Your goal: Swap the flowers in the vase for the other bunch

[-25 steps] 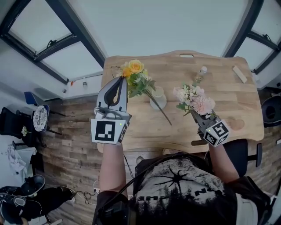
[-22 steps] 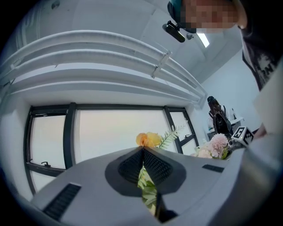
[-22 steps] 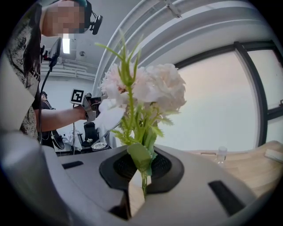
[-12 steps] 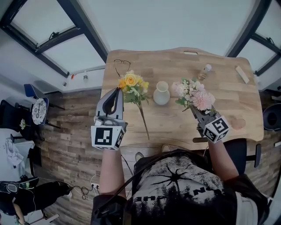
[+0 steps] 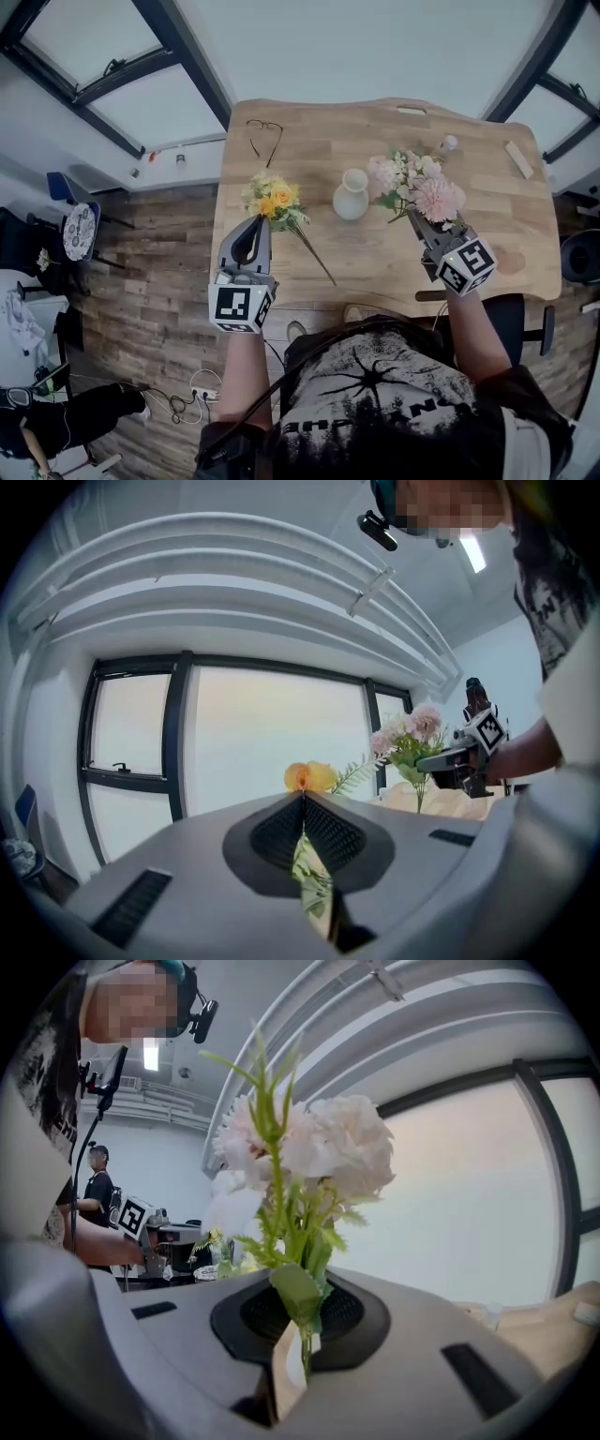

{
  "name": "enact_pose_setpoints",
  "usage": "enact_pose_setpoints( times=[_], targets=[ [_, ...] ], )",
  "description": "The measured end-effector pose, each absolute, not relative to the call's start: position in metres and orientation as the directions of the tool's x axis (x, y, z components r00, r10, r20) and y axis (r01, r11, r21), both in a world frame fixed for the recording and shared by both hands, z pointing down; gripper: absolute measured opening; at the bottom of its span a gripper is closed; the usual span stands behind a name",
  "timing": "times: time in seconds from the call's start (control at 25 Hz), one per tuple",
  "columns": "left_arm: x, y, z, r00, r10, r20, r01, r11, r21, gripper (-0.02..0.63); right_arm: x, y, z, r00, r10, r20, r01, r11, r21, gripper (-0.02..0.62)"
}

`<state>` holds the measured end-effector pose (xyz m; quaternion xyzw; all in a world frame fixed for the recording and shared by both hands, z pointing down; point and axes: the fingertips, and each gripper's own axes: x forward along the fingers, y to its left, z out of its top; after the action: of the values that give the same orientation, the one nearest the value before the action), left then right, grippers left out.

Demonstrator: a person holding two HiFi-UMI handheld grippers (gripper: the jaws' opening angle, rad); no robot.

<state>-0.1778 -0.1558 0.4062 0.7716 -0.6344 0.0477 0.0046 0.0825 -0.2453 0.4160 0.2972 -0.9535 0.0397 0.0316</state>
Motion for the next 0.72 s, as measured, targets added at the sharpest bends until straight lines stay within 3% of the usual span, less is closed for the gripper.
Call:
enact_pose_setpoints(
  times=[0.72],
  targets=[
    [-0.168, -0.153, 0.444, 0.233, -0.963, 0.132, -0.972, -0.233, 0.015, 0.015, 0.018, -0.287, 0.338, -0.85, -0.527, 0.003, -0.526, 0.848, 0.07, 0.034]
  ],
)
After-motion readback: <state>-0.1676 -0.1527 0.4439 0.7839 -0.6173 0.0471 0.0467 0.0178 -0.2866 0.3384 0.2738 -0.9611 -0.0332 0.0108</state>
